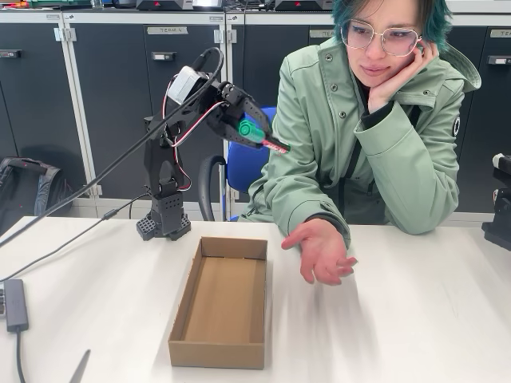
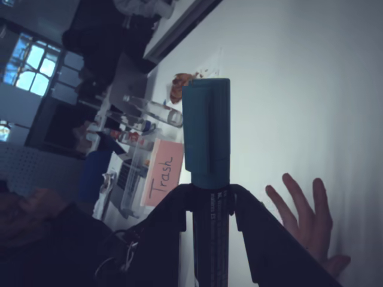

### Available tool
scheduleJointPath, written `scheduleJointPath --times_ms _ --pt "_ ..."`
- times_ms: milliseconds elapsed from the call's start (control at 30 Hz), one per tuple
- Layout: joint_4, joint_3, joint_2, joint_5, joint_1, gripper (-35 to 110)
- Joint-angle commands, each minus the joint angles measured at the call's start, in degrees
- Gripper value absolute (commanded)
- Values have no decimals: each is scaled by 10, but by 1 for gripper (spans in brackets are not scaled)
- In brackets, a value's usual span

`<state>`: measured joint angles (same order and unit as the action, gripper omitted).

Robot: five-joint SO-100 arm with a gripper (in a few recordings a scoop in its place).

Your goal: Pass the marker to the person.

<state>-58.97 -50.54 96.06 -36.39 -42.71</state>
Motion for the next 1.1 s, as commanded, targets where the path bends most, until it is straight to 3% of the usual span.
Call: scheduleJointPath --times_ms 0,467,767,1067 --pt "57 -17 55 -39 -47 -5" --pt "279 -157 98 -203 -112 -5" --pt "300 -203 86 -350 -135 -5" --pt "261 -239 76 -371 -129 -5"
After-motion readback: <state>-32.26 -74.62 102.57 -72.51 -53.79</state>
